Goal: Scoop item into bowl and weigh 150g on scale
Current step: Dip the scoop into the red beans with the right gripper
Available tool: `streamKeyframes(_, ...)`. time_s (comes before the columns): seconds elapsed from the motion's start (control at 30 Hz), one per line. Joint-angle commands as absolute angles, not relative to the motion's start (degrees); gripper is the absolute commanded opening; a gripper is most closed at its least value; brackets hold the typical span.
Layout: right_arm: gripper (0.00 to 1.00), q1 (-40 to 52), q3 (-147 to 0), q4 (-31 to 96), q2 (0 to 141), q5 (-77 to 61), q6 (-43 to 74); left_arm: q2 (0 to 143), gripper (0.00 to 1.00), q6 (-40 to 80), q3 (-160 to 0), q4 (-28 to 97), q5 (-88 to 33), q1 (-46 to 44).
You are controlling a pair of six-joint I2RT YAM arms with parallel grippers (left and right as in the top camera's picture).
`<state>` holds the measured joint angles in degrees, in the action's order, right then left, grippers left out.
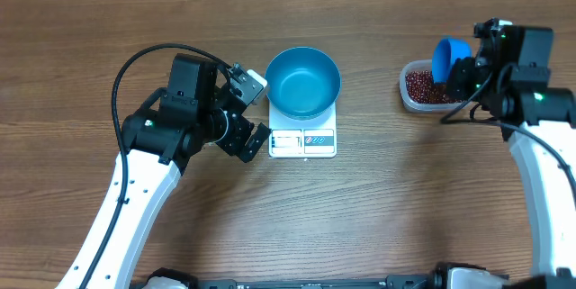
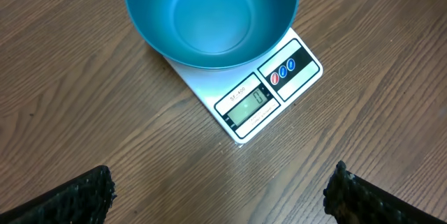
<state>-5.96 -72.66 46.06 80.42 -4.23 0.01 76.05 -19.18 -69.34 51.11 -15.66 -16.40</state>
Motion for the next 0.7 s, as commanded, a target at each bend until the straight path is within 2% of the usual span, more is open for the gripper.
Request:
streamKeyframes(0.0,0.04,-6.2,-74.3,45.8,83.5,1.5,-2.0,76.4,1.00,-18.2,-69.1,50.9,-16.5,-16.5)
streamKeyframes(0.37,0.04,-6.2,-74.1,46.2,91.0,10.5,-5.0,76.4,1.00,-18.2,-69.1,50.9,-16.5,-16.5)
streamKeyframes(0.67,0.04,-6.2,-72.7,45.8,91.9,7.8,-5.0,76.4,1.00,-18.2,-69.1,50.9,-16.5,-16.5)
